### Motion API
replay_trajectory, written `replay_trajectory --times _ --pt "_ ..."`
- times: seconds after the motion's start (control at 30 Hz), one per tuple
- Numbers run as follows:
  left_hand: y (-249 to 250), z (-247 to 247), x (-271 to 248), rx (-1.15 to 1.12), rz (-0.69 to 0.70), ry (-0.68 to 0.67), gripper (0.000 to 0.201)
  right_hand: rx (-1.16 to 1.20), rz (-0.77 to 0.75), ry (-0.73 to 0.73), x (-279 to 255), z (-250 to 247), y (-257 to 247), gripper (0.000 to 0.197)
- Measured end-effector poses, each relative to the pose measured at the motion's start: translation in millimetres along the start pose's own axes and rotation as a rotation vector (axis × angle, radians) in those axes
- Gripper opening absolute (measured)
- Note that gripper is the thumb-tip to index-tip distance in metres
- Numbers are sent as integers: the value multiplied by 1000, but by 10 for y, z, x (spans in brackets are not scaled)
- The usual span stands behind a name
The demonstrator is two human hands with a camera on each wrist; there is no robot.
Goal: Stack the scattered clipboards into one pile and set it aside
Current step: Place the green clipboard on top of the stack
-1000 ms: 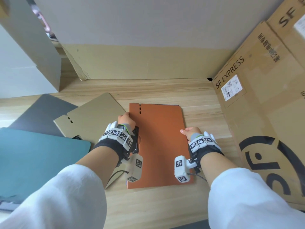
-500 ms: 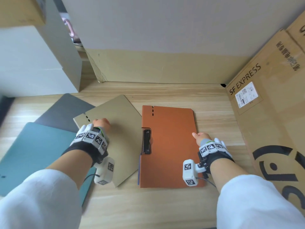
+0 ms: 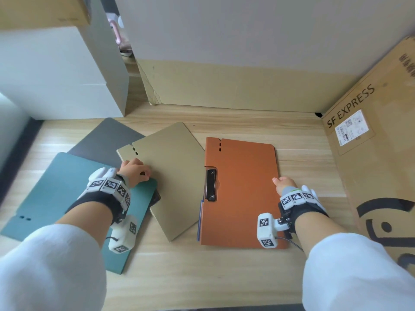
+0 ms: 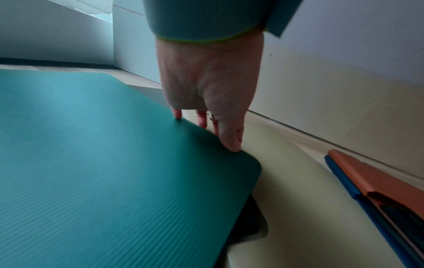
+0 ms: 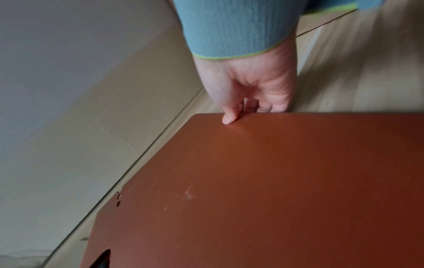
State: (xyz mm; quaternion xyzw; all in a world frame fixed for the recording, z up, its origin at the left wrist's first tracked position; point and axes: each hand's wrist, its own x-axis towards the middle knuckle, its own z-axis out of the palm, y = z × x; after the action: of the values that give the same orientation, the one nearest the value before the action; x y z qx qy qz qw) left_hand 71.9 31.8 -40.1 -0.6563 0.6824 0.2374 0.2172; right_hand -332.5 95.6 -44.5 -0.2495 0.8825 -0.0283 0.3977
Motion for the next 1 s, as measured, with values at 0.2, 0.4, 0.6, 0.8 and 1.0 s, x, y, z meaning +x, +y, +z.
replay_trajectory --times 0.2,0.4,0.6,0.8,1.0 --pt "251 -5 -24 -127 64 77 29 44 -9 31 16 30 35 47" --pt "880 -62 -5 -88 341 204 30 47 -14 37 -15 38 45 46" --pt "879 -34 18 -256 130 304 39 53 -16 32 -18 49 57 46" --pt "-1 9 -196 -414 -557 161 64 53 -4 34 -28 64 40 46" --pt "-884 655 222 -614 -631 159 73 51 6 53 -41 82 3 47"
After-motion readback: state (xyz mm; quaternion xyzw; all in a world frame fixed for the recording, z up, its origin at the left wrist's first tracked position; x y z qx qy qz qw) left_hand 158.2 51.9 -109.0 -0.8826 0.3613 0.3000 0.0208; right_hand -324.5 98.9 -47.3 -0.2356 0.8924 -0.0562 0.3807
